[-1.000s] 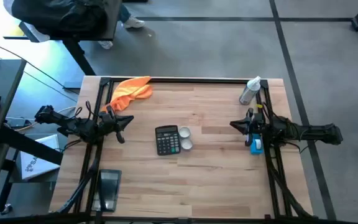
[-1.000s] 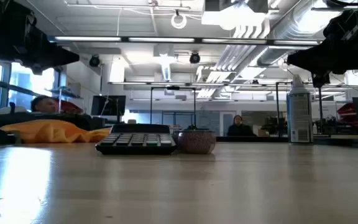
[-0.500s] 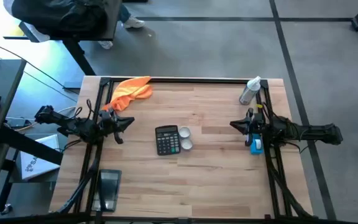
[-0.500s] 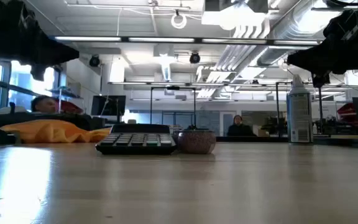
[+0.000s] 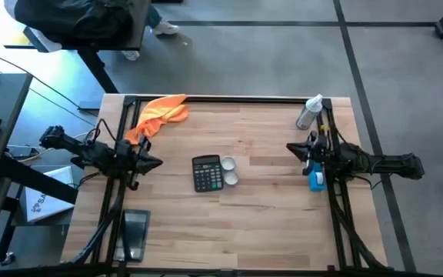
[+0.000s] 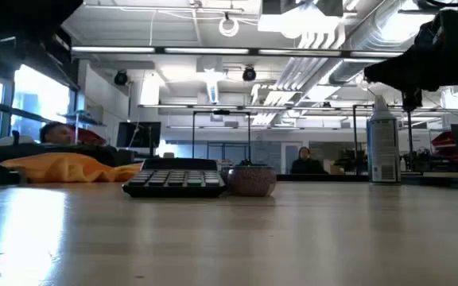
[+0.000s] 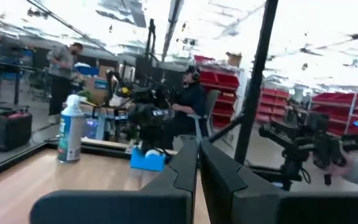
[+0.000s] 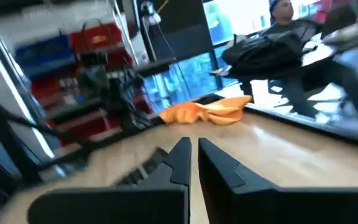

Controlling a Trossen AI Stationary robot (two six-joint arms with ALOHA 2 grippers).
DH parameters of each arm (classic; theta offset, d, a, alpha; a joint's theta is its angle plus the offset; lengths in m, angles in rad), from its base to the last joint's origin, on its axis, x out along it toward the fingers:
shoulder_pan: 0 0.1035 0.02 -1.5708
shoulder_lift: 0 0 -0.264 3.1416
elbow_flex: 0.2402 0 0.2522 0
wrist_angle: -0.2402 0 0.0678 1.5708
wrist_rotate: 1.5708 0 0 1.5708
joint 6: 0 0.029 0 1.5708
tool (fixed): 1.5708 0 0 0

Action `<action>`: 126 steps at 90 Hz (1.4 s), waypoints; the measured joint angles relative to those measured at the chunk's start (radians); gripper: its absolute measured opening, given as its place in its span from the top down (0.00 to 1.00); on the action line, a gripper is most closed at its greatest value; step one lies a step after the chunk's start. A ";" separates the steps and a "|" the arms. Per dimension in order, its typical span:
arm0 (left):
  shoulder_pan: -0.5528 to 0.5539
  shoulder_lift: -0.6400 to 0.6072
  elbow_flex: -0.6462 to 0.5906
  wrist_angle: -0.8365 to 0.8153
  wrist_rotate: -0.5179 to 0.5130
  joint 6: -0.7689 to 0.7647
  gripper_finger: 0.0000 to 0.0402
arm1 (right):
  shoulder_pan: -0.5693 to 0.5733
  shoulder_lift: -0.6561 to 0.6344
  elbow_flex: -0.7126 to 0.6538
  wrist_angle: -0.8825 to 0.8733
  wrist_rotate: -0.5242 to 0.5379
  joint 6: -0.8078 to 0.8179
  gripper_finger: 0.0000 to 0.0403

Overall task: Apply microfiber cloth
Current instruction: Spray the back of the black tablet using the white spray bottle

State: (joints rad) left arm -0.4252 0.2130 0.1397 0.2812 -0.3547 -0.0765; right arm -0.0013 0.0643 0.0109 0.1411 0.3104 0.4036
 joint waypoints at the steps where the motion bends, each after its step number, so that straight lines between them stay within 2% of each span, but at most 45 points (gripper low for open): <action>1: -0.003 0.011 0.009 -0.004 -0.004 0.000 1.00 | 0.000 0.000 0.000 0.003 0.003 0.009 1.00; 15: -0.051 0.183 0.144 -0.123 -0.037 -0.021 1.00 | 0.000 0.001 0.000 0.066 0.117 0.055 1.00; 30: -0.109 0.358 0.300 -0.348 -0.058 -0.104 1.00 | 0.000 0.001 0.000 0.112 0.203 0.159 1.00; 37: -0.141 0.428 0.373 -0.467 -0.057 -0.163 1.00 | 0.001 0.009 0.000 0.110 0.174 0.226 1.00; 47: -0.191 0.516 0.465 -0.629 -0.052 -0.268 1.00 | 0.016 0.039 0.000 0.116 0.069 0.292 1.00; 58: -0.245 0.597 0.560 -0.787 0.018 -0.422 1.00 | 0.069 0.105 0.000 0.185 0.026 0.307 1.00; 72: -0.324 0.686 0.633 -0.909 0.144 -0.629 1.00 | 0.167 0.256 0.000 0.410 0.023 0.175 1.00; 91: -0.410 0.767 0.639 -1.079 0.329 -0.995 1.00 | 0.283 0.528 0.005 0.731 0.023 0.014 1.00; 102: -0.466 0.818 0.639 -1.132 0.412 -1.156 1.00 | 0.338 0.691 0.071 0.757 0.045 -0.017 1.00; 126: -0.553 0.942 0.639 -1.123 0.461 -1.251 1.00 | 0.413 1.035 0.315 0.733 0.072 -0.148 1.00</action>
State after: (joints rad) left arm -0.9783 1.1549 0.7788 -0.8417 0.1063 -1.3272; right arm 0.4112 1.0995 0.3262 0.8746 0.3828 0.2554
